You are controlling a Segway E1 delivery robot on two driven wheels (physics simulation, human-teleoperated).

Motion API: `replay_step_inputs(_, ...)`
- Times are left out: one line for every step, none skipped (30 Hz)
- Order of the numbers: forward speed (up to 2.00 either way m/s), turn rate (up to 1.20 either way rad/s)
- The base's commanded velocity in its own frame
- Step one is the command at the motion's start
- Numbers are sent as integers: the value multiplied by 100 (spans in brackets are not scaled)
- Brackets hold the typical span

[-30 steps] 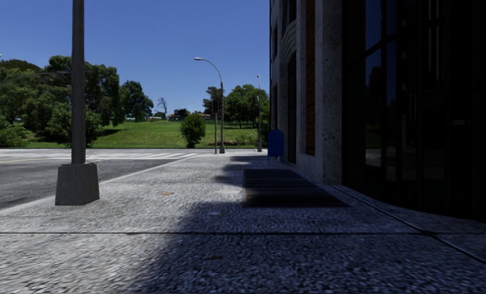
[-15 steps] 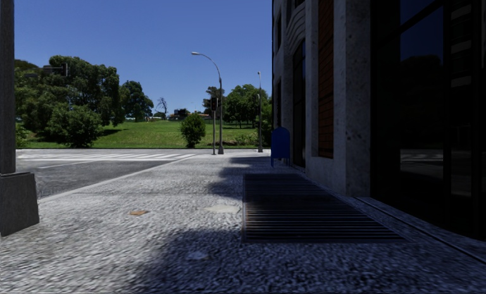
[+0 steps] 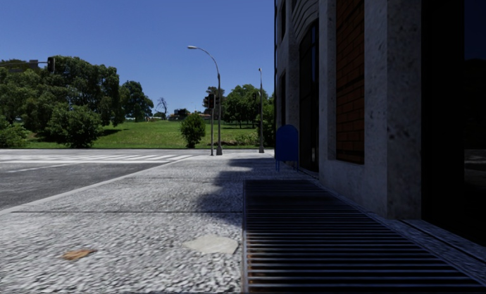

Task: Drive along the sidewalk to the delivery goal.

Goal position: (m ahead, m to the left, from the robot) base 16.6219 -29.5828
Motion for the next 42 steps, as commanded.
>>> replay_step_inputs(200, 0)
replay_step_inputs(200, 0)
replay_step_inputs(200, 0)
replay_step_inputs(200, 0)
replay_step_inputs(200, 0)
replay_step_inputs(200, 0)
replay_step_inputs(200, 0)
replay_step_inputs(200, 0)
replay_step_inputs(200, 0)
replay_step_inputs(200, 0)
replay_step_inputs(200, 0)
replay_step_inputs(200, 0)
replay_step_inputs(200, 0)
replay_step_inputs(200, 0)
replay_step_inputs(200, 0)
replay_step_inputs(200, 0)
replay_step_inputs(200, 0)
replay_step_inputs(200, 0)
replay_step_inputs(200, 0)
replay_step_inputs(200, 0)
replay_step_inputs(200, 0)
replay_step_inputs(200, 0)
replay_step_inputs(200, 0)
replay_step_inputs(200, 0)
replay_step_inputs(200, 0)
replay_step_inputs(200, 0)
replay_step_inputs(200, 0)
replay_step_inputs(200, 0)
replay_step_inputs(200, 0)
replay_step_inputs(200, 0)
replay_step_inputs(200, 0)
replay_step_inputs(200, 0)
replay_step_inputs(200, 0)
replay_step_inputs(200, 0)
replay_step_inputs(200, 0)
replay_step_inputs(200, 0)
replay_step_inputs(200, 0)
replay_step_inputs(200, 0)
replay_step_inputs(200, 0)
replay_step_inputs(200, 0)
replay_step_inputs(200, 0)
replay_step_inputs(200, 0)
